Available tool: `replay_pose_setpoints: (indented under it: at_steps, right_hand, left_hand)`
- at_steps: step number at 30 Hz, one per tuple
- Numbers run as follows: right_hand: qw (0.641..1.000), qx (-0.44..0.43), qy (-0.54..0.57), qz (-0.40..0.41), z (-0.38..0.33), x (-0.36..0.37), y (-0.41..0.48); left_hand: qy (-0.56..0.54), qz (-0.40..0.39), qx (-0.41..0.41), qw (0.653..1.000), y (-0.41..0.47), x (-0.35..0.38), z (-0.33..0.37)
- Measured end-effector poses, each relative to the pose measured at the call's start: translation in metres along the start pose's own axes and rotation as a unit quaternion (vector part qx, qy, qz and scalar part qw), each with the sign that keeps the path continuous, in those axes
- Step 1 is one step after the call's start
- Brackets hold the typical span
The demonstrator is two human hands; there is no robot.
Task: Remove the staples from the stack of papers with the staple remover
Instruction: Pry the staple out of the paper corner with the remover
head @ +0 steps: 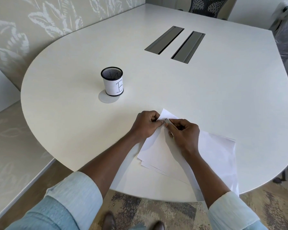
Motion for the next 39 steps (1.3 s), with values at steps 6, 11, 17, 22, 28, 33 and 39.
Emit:
replay_pose_setpoints:
  at_steps: [6, 11, 17, 22, 28, 33, 39]
  right_hand:
    - [1.000, -0.014, -0.020, 0.009, 0.0009, 0.0016, 0.0004]
    - [1.000, -0.025, -0.009, 0.004, 0.0014, -0.0010, -0.0001]
    - [1.000, -0.012, 0.002, 0.008, 0.0070, 0.0008, 0.0026]
    - [1.000, -0.008, -0.002, 0.009, 0.0087, 0.0018, 0.0035]
    - [1.000, -0.013, -0.018, 0.009, 0.0088, 0.0038, 0.0046]
    - [0.999, -0.020, -0.035, 0.007, 0.0089, 0.0052, 0.0041]
    - [0.999, -0.022, -0.036, 0.009, 0.0064, 0.0051, 0.0039]
  left_hand:
    - [0.013, -0.002, -0.008, 1.000, 0.0011, 0.0007, -0.0001]
    - [-0.014, 0.002, -0.016, 1.000, 0.0023, 0.0010, -0.0028]
    - [-0.025, 0.010, -0.017, 0.999, 0.0034, 0.0020, -0.0027]
    - [-0.007, 0.004, -0.020, 1.000, 0.0028, 0.0025, -0.0013]
    - [0.023, 0.002, -0.018, 1.000, 0.0022, 0.0025, 0.0017]
    - [0.027, -0.001, -0.016, 1.000, 0.0020, 0.0023, 0.0038]
    - [0.035, -0.004, -0.023, 0.999, 0.0028, 0.0030, 0.0022]
Point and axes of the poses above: each hand's wrist, its own y-axis towards the middle knuckle, its own x-axis out of the palm, z = x × y, the point moved 3 cm from there along y, towards the middle knuckle
